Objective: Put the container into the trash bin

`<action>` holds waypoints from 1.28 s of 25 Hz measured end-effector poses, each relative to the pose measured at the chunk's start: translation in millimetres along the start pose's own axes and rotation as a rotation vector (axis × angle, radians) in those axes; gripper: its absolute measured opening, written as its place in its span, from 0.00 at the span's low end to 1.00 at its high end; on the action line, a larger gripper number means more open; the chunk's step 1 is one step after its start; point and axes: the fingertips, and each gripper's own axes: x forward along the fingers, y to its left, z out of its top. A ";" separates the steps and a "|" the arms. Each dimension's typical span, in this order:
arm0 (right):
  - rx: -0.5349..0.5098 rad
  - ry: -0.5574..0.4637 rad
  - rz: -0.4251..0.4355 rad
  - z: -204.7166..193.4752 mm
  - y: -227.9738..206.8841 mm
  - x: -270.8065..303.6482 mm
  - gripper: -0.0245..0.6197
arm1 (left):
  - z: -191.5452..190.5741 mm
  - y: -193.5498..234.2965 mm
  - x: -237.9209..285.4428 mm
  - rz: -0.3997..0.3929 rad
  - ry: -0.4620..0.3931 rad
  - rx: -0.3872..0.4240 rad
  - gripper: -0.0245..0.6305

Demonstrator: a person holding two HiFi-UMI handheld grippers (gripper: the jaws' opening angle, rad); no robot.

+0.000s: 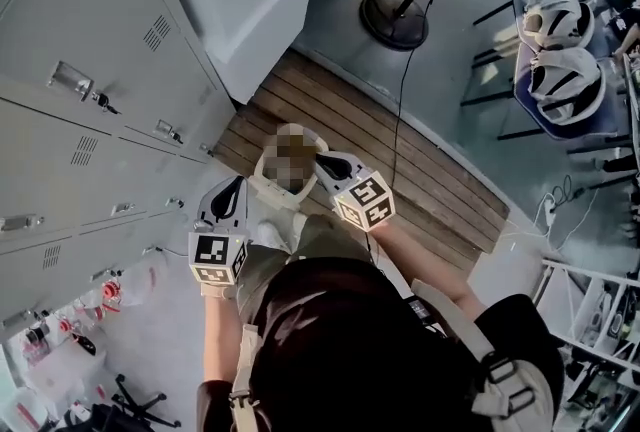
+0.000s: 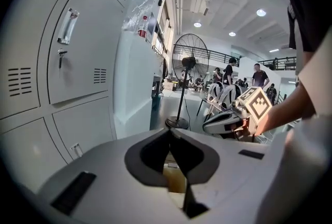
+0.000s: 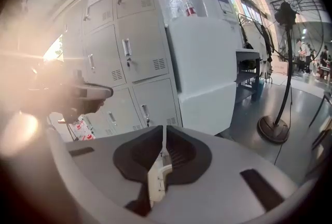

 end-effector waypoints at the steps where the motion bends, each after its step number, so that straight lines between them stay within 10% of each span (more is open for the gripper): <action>1: -0.006 -0.016 -0.004 7.7 0.4 -5.7 0.09 | 5.8 -1.0 0.5 -0.007 -0.009 0.008 0.05; 32: -0.205 -0.417 -0.177 156.8 24.9 -158.2 0.09 | 150.2 -62.2 -22.7 -0.221 -0.252 0.191 0.05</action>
